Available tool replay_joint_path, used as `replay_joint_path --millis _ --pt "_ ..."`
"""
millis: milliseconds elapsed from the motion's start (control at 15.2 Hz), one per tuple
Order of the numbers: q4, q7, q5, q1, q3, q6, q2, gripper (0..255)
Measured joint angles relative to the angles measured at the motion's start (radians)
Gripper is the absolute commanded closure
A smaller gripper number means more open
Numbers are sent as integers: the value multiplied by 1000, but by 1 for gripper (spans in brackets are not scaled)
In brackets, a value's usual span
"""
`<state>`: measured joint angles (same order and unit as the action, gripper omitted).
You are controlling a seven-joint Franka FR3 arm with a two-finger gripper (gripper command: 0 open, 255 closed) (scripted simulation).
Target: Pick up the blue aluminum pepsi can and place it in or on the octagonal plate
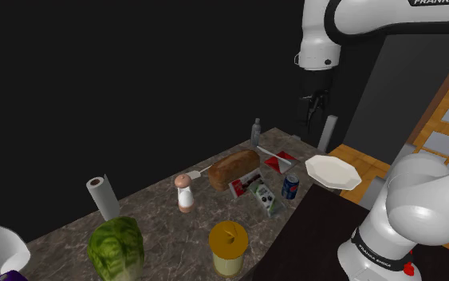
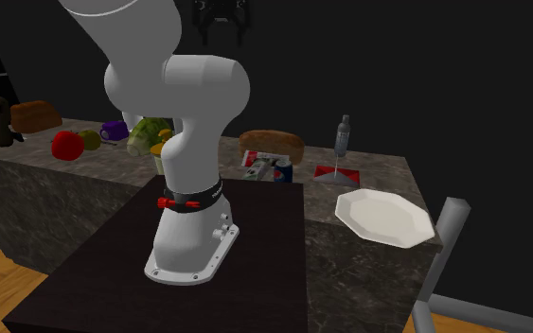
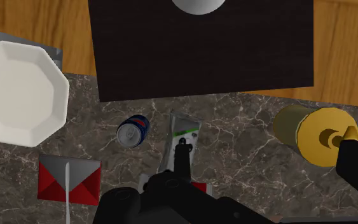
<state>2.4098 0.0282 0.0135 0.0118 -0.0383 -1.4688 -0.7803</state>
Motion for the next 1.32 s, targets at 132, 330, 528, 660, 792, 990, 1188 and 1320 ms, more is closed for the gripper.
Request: replay_joint_path --millis 132,330,528,660,792,990,1188,1320 --pt "12 -9 5 -1 -6 -12 -2 0" --pt "98 -53 34 -10 -40 -95 -17 0" --pt "196 -100 65 -20 -77 -200 -25 0" --pt "246 -135 88 -30 -107 -273 -12 0" --pt "293 -170 114 -41 -139 -349 5 0" --pt "357 -227 155 -61 -193 -470 47 0" --pt "417 -273 188 -71 -242 -619 119 0" --pt "431 -314 209 -81 -281 -702 176 0"
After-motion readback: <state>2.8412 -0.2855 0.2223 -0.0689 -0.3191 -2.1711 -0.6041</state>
